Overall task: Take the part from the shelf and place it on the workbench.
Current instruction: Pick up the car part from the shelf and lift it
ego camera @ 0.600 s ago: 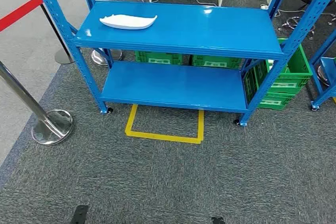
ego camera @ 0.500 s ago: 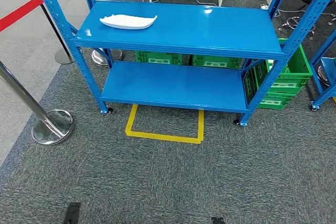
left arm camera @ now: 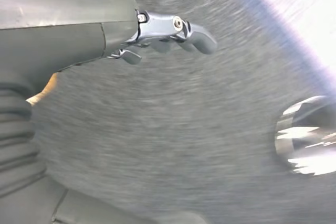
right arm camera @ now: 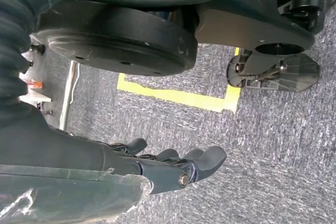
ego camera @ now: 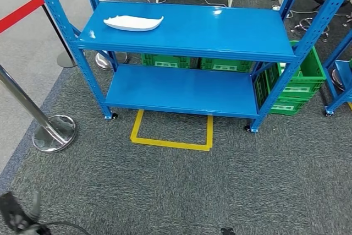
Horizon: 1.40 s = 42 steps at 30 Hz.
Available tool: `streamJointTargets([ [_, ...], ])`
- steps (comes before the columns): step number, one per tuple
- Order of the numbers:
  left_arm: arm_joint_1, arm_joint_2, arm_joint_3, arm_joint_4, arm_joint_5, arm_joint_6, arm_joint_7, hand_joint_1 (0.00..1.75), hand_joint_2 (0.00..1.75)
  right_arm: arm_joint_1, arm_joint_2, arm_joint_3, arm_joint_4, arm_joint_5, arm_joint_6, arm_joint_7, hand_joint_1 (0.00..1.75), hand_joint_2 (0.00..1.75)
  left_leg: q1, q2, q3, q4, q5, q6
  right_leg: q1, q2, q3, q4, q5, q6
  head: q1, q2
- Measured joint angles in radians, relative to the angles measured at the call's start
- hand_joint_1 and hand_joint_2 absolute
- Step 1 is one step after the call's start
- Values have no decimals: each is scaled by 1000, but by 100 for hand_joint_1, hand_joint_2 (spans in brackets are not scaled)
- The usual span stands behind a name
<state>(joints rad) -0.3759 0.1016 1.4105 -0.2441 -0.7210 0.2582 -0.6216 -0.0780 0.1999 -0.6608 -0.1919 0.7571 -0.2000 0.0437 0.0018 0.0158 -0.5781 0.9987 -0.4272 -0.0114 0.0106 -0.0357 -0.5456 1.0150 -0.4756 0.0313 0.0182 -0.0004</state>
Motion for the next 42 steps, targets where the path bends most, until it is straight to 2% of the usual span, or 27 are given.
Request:
streamJointTargets([
  [4,-93,88,28,-18,88,-111,-27,0,175,-1,0,-5,0,13,1,-4,0,175,2,0,-1,0,2,-3,2,0,-1,1,1,-2,0,0],
  [7,-152,131,30,-30,104,-155,-42,0,175,-2,0,-8,0,19,2,-6,0,175,3,0,-3,0,3,-5,3,1,0,2,3,-5,0,0],
  [11,-201,162,20,-44,97,-148,-57,0,175,-3,0,-9,0,27,5,-8,0,175,3,0,-4,0,4,-6,4,2,-2,2,4,-7,0,0],
  [14,-237,171,-31,-63,50,-82,-73,0,175,-5,0,-9,0,43,9,-8,0,175,4,0,-5,0,5,-7,5,2,-7,2,4,-7,0,0],
  [18,-314,172,-186,-102,-88,70,-61,0,175,-12,0,-9,0,72,14,1,0,175,5,0,-5,0,6,-8,5,1,-8,2,5,-8,0,0],
  [21,-367,159,-342,-125,-225,181,-9,0,175,-24,0,-8,0,95,18,14,0,175,5,0,-6,0,7,-9,5,2,-6,2,7,-8,0,0],
  [25,-410,133,-553,-141,-364,277,59,0,175,-40,0,-5,0,119,26,28,0,175,5,0,-7,0,8,-10,5,2,-3,2,9,-8,0,0],
  [28,-426,114,-674,-146,-407,305,84,0,175,-48,0,-3,0,127,30,32,0,175,5,0,-7,0,8,-9,5,3,-3,2,9,-8,0,0],
  [32,-438,99,-771,-150,-447,319,103,0,175,-50,0,-1,0,135,32,34,0,175,5,0,-8,0,8,-9,5,4,-4,2,9,-8,0,0],
  [35,-447,84,-858,-150,-537,340,148,0,175,-55,0,0,0,149,34,39,0,175,5,0,-9,0,9,-10,5,3,-7,2,9,-8,0,0],
  [39,-471,32,-1032,-146,-715,349,242,0,175,-66,0,0,0,169,36,49,0,175,4,0,-10,0,10,-9,5,2,-6,2,11,-8,0,0],
  [42,-483,-8,-1153,-142,-786,347,284,0,175,-70,0,1,0,178,38,52,0,175,4,0,-11,0,11,-9,5,4,-6,2,12,-7,0,0],
])
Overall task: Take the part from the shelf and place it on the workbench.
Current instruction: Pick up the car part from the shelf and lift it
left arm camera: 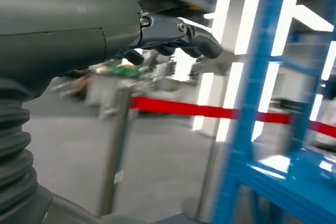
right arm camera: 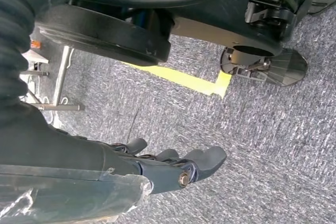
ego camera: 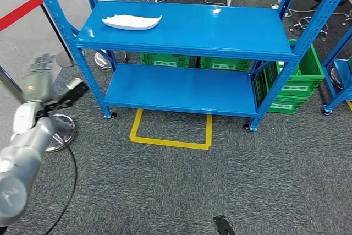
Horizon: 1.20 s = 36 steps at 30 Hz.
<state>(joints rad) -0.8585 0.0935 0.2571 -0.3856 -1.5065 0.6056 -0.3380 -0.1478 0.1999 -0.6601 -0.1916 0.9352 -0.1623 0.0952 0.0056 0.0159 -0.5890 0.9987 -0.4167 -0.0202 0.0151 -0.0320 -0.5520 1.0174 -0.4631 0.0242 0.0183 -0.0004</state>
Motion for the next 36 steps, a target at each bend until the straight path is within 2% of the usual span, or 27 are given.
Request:
streamJointTargets([
  [3,-10,-31,-81,7,-35,-35,11,0,175,0,0,0,0,5,2,2,0,175,0,1,-1,0,0,0,0,1,-1,0,1,0,0,0],
  [9,-19,-81,-258,38,-62,-233,34,0,175,2,0,0,0,18,6,1,0,175,0,1,-2,0,1,0,0,0,-2,0,1,0,0,0],
  [13,-29,-97,-329,52,-59,-312,40,0,175,4,0,-1,0,21,7,-2,0,175,0,1,-2,0,1,0,0,1,-3,0,1,0,0,0],
  [21,-50,-106,-379,68,-55,-354,39,0,175,4,-1,-1,0,21,10,-5,0,175,0,1,-3,0,2,0,0,1,-4,0,1,0,0,0],
  [36,-80,-120,-401,69,-37,-316,38,0,175,3,-1,-1,0,20,5,-7,0,175,0,1,-3,0,2,0,0,1,-4,1,2,0,0,0],
])
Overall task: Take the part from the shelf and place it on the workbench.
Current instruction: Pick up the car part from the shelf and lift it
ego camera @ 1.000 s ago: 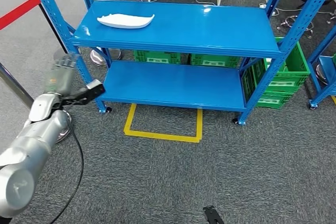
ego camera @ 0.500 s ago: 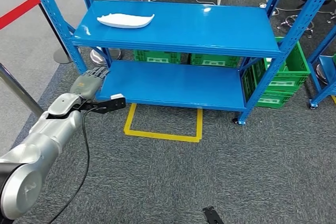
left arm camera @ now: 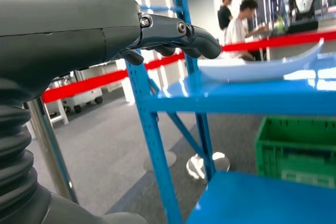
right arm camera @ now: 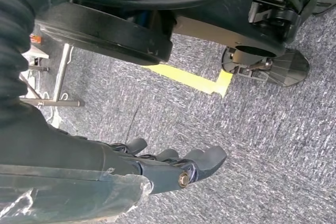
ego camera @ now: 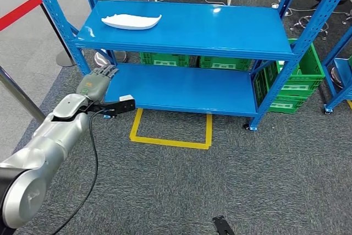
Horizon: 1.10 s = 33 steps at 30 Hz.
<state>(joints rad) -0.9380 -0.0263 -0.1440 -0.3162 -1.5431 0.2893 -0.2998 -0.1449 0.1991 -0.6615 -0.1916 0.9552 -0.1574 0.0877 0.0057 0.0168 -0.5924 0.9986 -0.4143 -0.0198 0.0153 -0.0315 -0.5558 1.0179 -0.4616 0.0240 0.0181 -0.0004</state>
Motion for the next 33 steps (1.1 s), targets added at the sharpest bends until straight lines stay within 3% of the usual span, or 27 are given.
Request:
streamJointTargets([
  [9,-32,-2,-35,0,-12,96,39,0,175,3,0,-6,0,2,-6,-3,0,175,0,0,0,0,0,0,0,0,0,0,0,0,0,0],
  [13,-32,-8,-49,0,-3,114,53,0,0,5,0,-9,0,5,-9,-4,0,175,0,0,0,0,0,0,0,0,0,0,0,0,0,0],
  [33,-31,-33,-74,0,1,71,76,0,0,7,-1,-24,0,3,-12,-7,0,175,0,0,0,0,0,0,0,0,0,0,0,0,0,0],
])
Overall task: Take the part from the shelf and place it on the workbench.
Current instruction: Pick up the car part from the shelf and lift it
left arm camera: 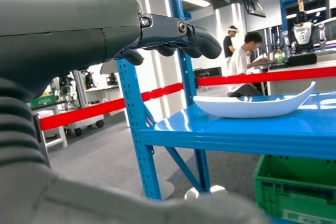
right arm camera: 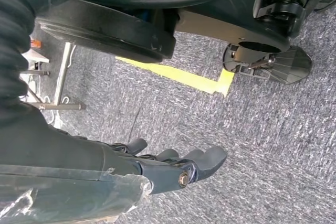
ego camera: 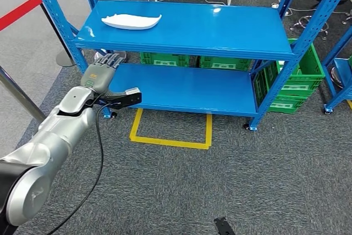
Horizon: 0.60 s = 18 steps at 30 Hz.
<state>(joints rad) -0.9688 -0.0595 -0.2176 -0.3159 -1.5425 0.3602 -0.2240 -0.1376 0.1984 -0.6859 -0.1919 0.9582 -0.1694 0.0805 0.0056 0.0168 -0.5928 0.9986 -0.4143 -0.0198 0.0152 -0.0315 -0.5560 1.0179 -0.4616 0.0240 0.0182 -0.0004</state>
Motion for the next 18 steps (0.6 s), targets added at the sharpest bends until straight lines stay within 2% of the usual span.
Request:
streamJointTargets([
  [12,-2,0,-21,1,-14,-27,19,0,0,3,0,-10,0,-3,0,-2,0,175,-6,0,0,0,-1,1,-5,0,-1,0,1,3,0,0],
  [18,-4,0,-25,2,-14,-31,20,0,0,3,0,-10,0,-4,0,-5,0,175,-15,-1,-4,0,-2,13,-14,-3,-2,-4,3,12,-1,0],
])
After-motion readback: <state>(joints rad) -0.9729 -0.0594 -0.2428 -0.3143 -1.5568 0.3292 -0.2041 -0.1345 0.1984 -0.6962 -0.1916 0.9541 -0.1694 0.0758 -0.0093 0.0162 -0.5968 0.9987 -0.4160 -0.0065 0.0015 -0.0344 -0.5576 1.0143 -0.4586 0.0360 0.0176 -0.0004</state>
